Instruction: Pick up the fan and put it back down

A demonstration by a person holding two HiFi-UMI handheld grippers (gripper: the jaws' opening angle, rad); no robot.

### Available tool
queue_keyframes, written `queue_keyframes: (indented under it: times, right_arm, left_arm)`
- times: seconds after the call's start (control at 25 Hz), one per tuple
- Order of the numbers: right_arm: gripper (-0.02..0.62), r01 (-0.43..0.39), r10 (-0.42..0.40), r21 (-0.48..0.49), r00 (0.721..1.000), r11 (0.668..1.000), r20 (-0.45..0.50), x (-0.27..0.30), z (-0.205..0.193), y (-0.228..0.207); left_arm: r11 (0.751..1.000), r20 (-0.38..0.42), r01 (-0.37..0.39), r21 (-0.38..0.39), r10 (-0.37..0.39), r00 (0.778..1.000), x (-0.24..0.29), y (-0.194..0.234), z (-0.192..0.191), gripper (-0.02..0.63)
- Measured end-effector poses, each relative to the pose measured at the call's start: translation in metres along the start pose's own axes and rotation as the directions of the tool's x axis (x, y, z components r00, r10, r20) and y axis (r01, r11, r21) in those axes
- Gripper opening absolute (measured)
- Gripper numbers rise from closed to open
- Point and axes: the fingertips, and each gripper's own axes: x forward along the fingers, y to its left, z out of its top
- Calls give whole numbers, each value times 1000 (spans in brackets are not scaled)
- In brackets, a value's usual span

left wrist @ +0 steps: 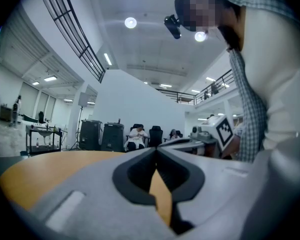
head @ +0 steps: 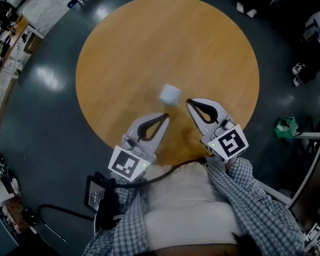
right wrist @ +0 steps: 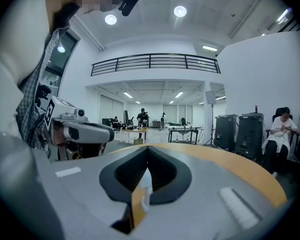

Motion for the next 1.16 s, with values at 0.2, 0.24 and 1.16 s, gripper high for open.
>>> queue_keyframes:
  times: [0.2,0.24,1.16]
  right_arm:
    - [3,2,-3,-3,1000,1000,-7,-1,-1,-1]
    - [3,3,-3,-2,1000,1000,-6,-1,-1,-1]
    - [3,13,-13,2,998,1000,-54,0,-9,-3]
  left_arm:
    - [1000,-7,0,-3,0,1000,1,-1,-1,0]
    - [1000,-7,1,-3,-1,1000,1,-1,-1,0]
    - [1000,-6,2,-2,-2,1000,-1,-1,-1,0]
